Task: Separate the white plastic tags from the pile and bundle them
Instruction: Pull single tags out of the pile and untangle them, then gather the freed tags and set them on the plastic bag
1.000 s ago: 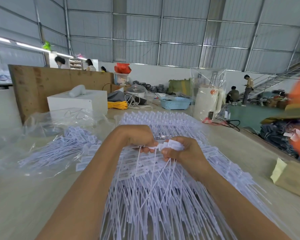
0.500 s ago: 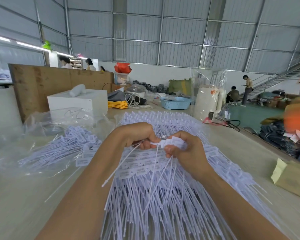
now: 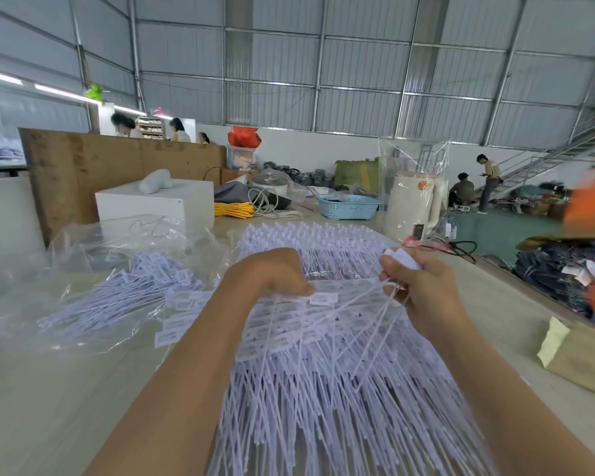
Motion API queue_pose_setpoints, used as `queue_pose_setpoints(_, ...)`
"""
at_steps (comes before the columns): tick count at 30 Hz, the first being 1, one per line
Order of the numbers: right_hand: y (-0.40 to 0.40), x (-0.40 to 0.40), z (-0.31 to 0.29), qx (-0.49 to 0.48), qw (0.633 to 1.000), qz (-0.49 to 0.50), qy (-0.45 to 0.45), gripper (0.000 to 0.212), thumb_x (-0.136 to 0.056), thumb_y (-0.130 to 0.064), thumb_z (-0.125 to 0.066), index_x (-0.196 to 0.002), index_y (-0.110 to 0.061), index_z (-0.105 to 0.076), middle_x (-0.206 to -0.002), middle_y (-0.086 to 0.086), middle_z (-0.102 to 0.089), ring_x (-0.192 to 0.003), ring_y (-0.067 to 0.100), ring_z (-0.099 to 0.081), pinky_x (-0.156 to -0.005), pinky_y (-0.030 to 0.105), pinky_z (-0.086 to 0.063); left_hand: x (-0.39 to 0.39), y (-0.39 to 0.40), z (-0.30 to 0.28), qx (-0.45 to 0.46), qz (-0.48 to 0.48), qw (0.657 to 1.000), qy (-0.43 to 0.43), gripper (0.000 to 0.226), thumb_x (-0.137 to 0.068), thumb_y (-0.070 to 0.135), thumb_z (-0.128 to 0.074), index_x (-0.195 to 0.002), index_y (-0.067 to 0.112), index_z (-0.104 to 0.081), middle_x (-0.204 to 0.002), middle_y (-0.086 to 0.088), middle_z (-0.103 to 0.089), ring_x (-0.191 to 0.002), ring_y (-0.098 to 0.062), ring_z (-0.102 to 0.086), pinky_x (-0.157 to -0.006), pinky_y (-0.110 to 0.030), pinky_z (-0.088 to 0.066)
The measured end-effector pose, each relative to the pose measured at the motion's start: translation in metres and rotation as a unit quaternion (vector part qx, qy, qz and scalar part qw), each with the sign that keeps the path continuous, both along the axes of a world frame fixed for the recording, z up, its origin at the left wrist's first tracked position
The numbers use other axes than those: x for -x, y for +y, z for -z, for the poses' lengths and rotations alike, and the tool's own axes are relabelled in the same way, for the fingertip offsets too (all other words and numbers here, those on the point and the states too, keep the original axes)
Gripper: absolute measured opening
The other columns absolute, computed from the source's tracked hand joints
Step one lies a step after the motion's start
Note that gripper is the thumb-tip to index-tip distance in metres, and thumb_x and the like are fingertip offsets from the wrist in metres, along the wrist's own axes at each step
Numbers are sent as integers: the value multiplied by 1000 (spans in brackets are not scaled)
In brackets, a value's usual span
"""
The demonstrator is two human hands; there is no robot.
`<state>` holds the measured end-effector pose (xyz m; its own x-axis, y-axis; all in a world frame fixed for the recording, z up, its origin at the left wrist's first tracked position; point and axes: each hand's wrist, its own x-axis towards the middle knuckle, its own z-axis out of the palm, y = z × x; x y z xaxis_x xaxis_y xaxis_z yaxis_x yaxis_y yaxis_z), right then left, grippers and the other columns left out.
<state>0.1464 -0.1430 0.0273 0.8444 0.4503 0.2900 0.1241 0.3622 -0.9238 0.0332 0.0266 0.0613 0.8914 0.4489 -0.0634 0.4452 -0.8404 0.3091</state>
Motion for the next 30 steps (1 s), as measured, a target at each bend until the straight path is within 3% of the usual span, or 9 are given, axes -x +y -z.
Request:
queue_pose_setpoints(2,-1,-1,-8,-19,999,-22,14,7,-84,2,-62,-83,-4,-63,-56,3,-58,-47,9,-56,-42,18,-45,-6,-11,-2,30,17,997,-71,35,-93,38,-56,-72,10,-54,-75,-6,-48,-67,-21,-46,-66,-29,-41)
queue_pose_setpoints(5,4,4,-19,3,998,-58,-4,5,-84,1,-63,-81,-2,-61,-54,3,-57,-45,10,-54,-42,19,-44,-6,-39,-7,219,95,962,-131,45,-90,52,-52,-94,10,-67,-89,-6,-64,-80,-18,-62,-84,-32,-49)
queue_pose_setpoints(10,21,6,-28,12,998,-53,36,11,-84,-2,-65,-75,-2,-58,-50,6,-53,-40,12,-51,-40,17,-42,-9,-70,-5,443,137,877,-126,12,-90,14,-63,-92,3,-59,-74,-10,-63,-55,-14,-64,-57,-25,-56)
queue_pose_setpoints(13,37,6,-29,24,998,-33,39,19,-87,-4,-62,-69,-4,-56,-57,9,-54,-50,16,-53,-49,24,-43,-5,-60,-8,347,58,914,-201,7,-90,7,-62,-87,6,-56,-73,-11,-54,-49,-12,-49,-46,-21,-46)
queue_pose_setpoints(17,75,23,-22,52,996,-62,36,13,-90,-2,-59,-77,-2,-58,-69,12,-59,-64,20,-60,-69,31,-53,23,-21,-4,188,-11,955,-229,19,-88,16,-64,-107,12,-63,-91,-10,-62,-59,-13,-48,-53,-23,-39)
queue_pose_setpoints(19,100,40,-19,100,991,-91,2,13,-91,-5,-58,-78,-3,-59,-72,12,-60,-65,21,-62,-59,28,-55,45,3,-1,144,-38,965,-218,13,-88,12,-63,-98,12,-70,-90,-11,-69,-58,-13,-51,-54,-22,-42)
queue_pose_setpoints(23,154,84,-11,167,969,-175,-50,15,-90,-5,-59,-75,-6,-60,-74,13,-61,-63,19,-60,-64,30,-55,100,53,14,140,-104,954,-244,21,-93,14,-58,-74,15,-69,-70,0,-67,-44,2,-50,-44,-11,-38)
queue_pose_setpoints(28,215,124,-5,221,944,-222,-107,9,-85,-2,-64,-90,-9,-65,-86,9,-64,-69,17,-62,-69,34,-56,150,109,27,97,-194,942,-255,18,-93,10,-57,-93,3,-74,-83,-9,-71,-60,-4,-55,-58,-13,-42)
queue_pose_setpoints(30,234,129,-4,239,936,-228,-121,29,-84,-1,-65,-113,-2,-60,-97,9,-63,-77,19,-62,-70,35,-55,161,132,35,70,-227,934,-267,19,-92,8,-56,-99,2,-73,-91,-12,-72,-68,-10,-60,-67,-18,-44)
